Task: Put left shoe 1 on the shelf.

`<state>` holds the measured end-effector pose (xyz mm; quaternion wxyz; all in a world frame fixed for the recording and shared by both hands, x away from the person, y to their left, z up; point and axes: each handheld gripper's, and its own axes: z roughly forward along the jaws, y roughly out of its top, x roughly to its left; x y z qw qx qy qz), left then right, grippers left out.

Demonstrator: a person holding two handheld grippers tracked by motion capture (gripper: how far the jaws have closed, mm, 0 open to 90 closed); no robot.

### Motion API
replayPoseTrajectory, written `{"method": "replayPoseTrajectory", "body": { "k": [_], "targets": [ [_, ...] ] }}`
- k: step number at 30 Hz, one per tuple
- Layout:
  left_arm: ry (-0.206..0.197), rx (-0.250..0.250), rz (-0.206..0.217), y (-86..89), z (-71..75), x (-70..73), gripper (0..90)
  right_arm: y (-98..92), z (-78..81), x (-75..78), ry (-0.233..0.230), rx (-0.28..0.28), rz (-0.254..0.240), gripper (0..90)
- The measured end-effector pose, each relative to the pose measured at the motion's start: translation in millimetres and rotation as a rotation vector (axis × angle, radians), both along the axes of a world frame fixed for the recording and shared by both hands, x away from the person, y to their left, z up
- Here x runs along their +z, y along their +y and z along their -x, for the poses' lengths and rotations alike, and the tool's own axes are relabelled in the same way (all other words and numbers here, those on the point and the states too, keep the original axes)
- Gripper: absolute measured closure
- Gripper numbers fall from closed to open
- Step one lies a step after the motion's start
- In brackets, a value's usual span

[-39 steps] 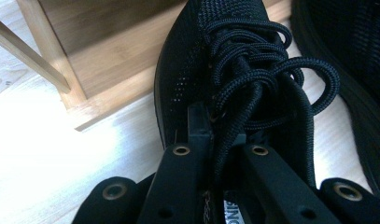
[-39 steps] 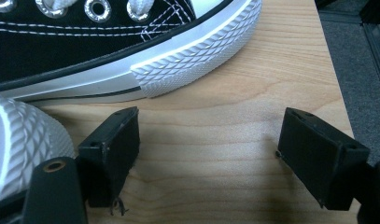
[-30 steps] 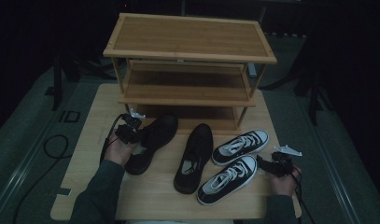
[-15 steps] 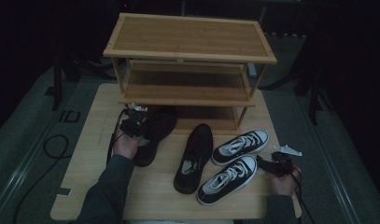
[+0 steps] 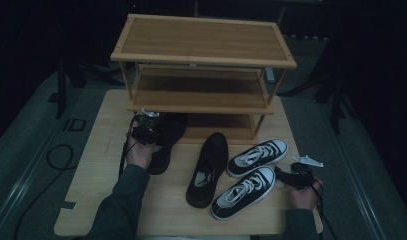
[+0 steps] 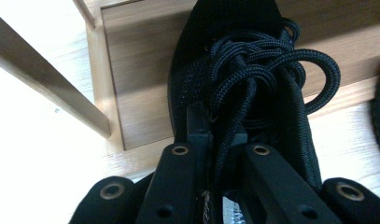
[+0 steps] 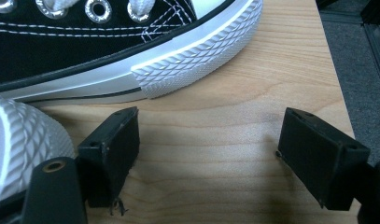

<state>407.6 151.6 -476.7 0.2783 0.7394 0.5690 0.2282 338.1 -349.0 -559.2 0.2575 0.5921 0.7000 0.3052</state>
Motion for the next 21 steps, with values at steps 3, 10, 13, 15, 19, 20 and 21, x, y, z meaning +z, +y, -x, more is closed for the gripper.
{"method": "replayPoseTrajectory", "body": {
  "k": [3, 10, 13, 15, 19, 20, 21],
  "targets": [
    [-0.001, -0.013, -0.002, 0.2, 0.1, -0.3, 84.8, 0.0, 0.0, 0.0, 0.000, 0.000, 0.000, 20.5],
    [0.009, -0.047, 0.004, 5.3, 2.6, 2.8, 69.3, 0.0, 0.0, 0.0, 0.000, 0.000, 0.001, 20.5],
    [0.011, -0.063, 0.007, 6.9, 5.4, 5.1, 65.8, 0.0, 0.0, 0.0, 0.000, 0.000, 0.000, 20.5],
    [0.019, -0.079, 0.008, 7.8, 7.6, 6.7, 64.3, 0.0, 0.0, 0.0, 0.000, 0.000, 0.000, 20.5],
    [0.032, -0.100, 0.008, 8.9, 13.6, 9.5, 61.8, 0.0, 0.0, 0.0, 0.000, 0.000, 0.000, 20.5],
    [0.030, -0.102, 0.012, 9.6, 15.2, 10.3, 61.7, 0.0, 0.0, 0.0, 0.000, 0.000, 0.001, 20.5],
    [0.030, -0.102, 0.012, 9.6, 15.2, 10.3, 61.4, 0.0, 0.0, 0.0, 0.000, 0.000, 0.001, 20.5]
  ]
}}
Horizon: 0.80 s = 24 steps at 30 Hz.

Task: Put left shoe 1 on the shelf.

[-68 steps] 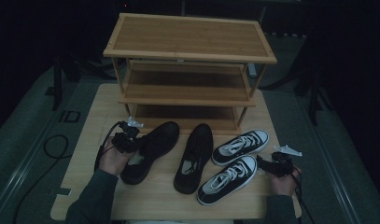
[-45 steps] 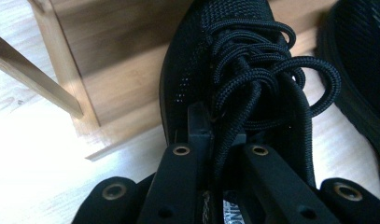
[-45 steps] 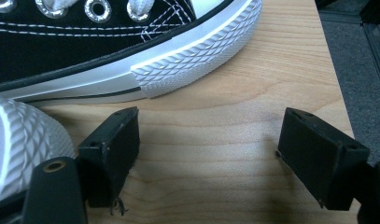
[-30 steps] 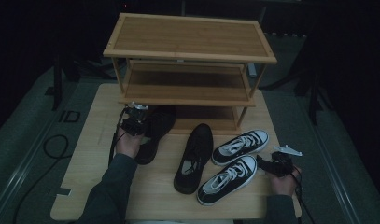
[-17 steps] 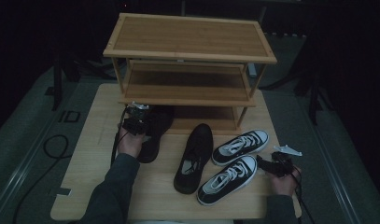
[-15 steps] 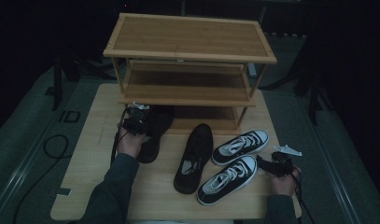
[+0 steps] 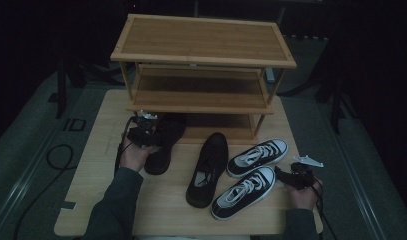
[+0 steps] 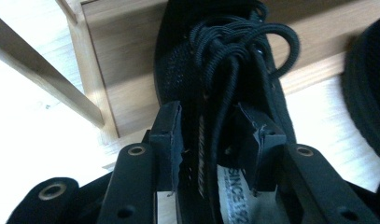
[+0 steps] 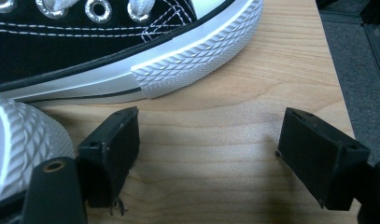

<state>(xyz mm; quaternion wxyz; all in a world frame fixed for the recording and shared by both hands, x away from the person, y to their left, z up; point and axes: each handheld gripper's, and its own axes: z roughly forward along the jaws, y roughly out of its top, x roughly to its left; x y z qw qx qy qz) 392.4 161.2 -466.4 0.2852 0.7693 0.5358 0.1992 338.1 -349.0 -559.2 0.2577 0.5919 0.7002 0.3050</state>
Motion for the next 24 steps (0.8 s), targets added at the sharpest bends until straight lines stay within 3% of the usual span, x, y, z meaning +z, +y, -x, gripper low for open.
{"method": "replayPoseTrajectory", "body": {
  "k": [5, 10, 24],
  "targets": [
    [-0.005, -0.027, 0.041, 6.5, 9.6, 8.0, 61.4, 0.0, 0.0, 0.0, 0.000, 0.000, 0.000, 20.5],
    [-0.017, -0.065, 0.056, 11.9, 20.1, 12.8, 61.2, 0.0, 0.0, 0.0, 0.000, 0.000, -0.001, 20.5],
    [-0.034, -0.080, 0.135, 38.5, 46.6, 23.9, 61.1, 0.0, 0.0, 0.0, 0.000, 0.000, -0.001, 20.5]
  ]
}}
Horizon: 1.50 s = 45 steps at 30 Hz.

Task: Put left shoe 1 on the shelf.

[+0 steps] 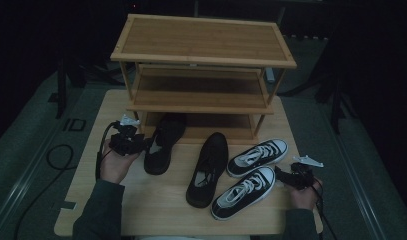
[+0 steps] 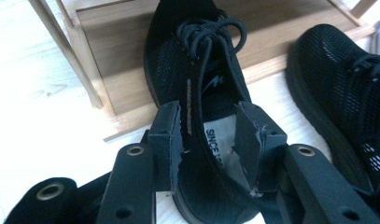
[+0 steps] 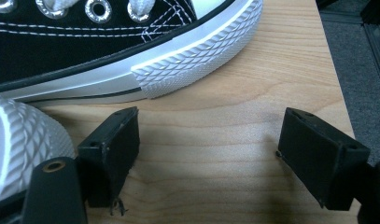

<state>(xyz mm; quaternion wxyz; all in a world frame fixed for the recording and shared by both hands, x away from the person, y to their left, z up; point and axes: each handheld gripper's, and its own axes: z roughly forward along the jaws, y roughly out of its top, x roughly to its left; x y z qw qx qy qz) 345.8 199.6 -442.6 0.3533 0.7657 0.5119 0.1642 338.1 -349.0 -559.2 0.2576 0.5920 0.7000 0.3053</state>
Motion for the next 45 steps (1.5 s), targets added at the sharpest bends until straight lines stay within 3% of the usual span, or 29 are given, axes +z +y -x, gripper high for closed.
{"method": "replayPoseTrajectory", "body": {
  "k": [7, 13, 20, 25, 45],
  "targets": [
    [-0.008, -0.034, 0.018, 9.2, 8.7, -6.4, 61.1, 0.0, 0.0, 0.0, 0.000, 0.000, 0.000, 20.5],
    [-0.037, -0.044, 0.076, 22.9, 17.6, -8.5, 66.5, 0.0, 0.0, 0.0, 0.000, 0.000, 0.000, 20.5],
    [-0.028, -0.048, 0.040, 31.7, 28.7, -13.7, 81.7, 0.0, 0.0, 0.0, 0.000, 0.000, 0.000, 20.5],
    [0.008, -0.063, 0.054, 35.1, 32.2, -25.5, 89.4, 0.0, 0.0, 0.0, 0.000, 0.000, 0.000, 20.5],
    [0.091, -0.118, -0.024, 19.3, 47.3, -65.5, 89.8, 0.1, 0.0, 0.0, 0.000, 0.000, -0.001, 20.4]
  ]
}}
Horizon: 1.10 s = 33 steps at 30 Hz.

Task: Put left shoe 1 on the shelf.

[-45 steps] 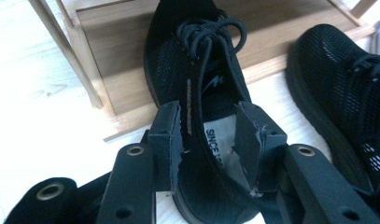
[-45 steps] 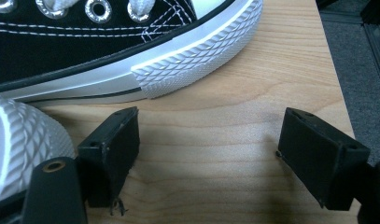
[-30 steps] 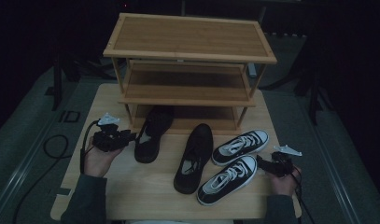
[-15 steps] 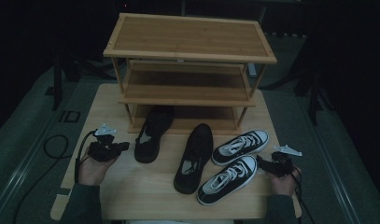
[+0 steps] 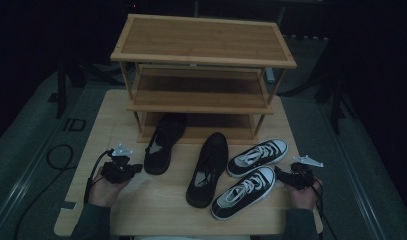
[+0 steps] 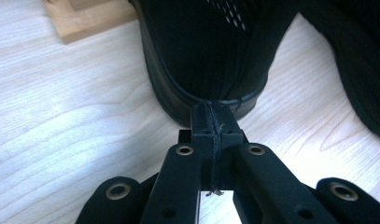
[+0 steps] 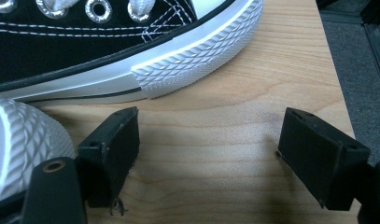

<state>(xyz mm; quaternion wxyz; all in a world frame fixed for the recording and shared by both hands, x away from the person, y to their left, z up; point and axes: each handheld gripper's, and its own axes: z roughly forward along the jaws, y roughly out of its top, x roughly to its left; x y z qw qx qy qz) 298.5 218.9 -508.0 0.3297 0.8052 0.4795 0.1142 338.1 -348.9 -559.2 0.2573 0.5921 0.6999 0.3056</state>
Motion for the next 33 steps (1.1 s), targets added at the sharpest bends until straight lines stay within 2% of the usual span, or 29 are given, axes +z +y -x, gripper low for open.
{"method": "replayPoseTrajectory", "body": {
  "k": [5, 13, 22, 26, 32, 33],
  "targets": [
    [0.027, -0.024, -0.042, -9.7, 0.2, -10.5, 89.8, 0.0, -0.1, 0.0, 0.001, 0.001, 0.000, 20.3],
    [0.055, -0.044, -0.078, -20.5, -0.8, -20.2, 89.8, 0.1, -0.2, 0.0, 0.000, 0.001, 0.000, 20.4],
    [0.046, -0.084, -0.133, -40.0, -3.5, -24.4, 89.8, 0.1, -0.3, 0.0, 0.000, 0.002, 0.000, 20.3],
    [0.045, -0.101, -0.142, -47.3, -4.7, -24.8, 89.8, 0.2, -0.5, 0.0, 0.000, 0.002, 0.000, 20.3],
    [0.056, -0.096, -0.140, -43.9, -4.5, -26.8, 89.8, 0.2, -0.5, 0.0, 0.000, 0.002, 0.000, 20.4],
    [0.061, -0.088, -0.153, -42.7, -4.2, -27.6, 89.8, 0.2, -0.4, 0.0, 0.000, 0.002, 0.000, 20.3]
  ]
}}
